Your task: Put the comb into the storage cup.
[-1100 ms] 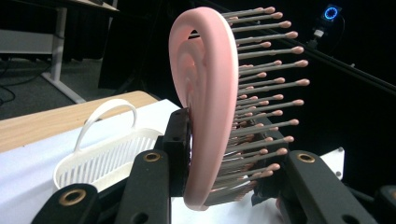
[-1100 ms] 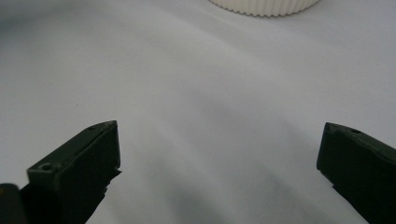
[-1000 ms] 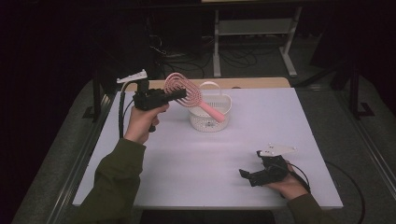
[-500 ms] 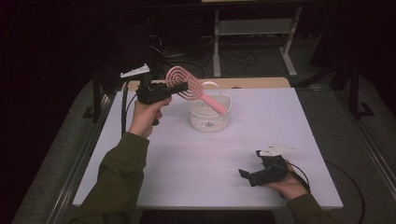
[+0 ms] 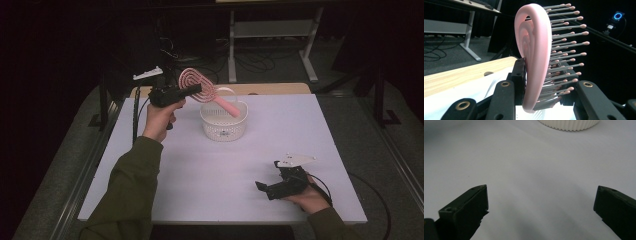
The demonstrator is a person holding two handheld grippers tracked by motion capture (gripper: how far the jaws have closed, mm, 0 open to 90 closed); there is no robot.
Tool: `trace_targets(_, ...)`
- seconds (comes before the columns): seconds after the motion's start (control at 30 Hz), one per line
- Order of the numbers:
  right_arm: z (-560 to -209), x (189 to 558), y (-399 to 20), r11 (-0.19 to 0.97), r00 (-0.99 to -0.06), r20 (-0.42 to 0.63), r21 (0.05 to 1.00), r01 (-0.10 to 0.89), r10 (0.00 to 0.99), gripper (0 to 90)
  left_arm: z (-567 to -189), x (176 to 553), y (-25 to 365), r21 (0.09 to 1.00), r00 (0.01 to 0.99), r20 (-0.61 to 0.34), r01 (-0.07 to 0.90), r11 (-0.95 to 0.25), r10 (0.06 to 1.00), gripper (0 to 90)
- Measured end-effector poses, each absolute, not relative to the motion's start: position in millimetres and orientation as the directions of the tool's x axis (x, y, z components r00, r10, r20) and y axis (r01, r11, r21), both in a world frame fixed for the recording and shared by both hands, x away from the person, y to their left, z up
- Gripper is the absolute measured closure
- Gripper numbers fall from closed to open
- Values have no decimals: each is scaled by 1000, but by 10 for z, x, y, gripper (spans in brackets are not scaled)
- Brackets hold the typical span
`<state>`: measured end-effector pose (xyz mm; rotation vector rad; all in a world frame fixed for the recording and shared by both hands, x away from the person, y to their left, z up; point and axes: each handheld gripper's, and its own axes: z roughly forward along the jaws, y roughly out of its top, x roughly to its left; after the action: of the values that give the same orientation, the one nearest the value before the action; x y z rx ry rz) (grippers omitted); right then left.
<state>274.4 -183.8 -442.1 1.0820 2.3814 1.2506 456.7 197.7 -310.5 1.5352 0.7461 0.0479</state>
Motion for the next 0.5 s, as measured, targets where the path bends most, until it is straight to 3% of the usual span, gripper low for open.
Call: trace_targets(0.5,-4421,2743,-1838,362,-691,118,782,508,713,0,-3253,4656,1822,899,763,-405,434,65,504,648)
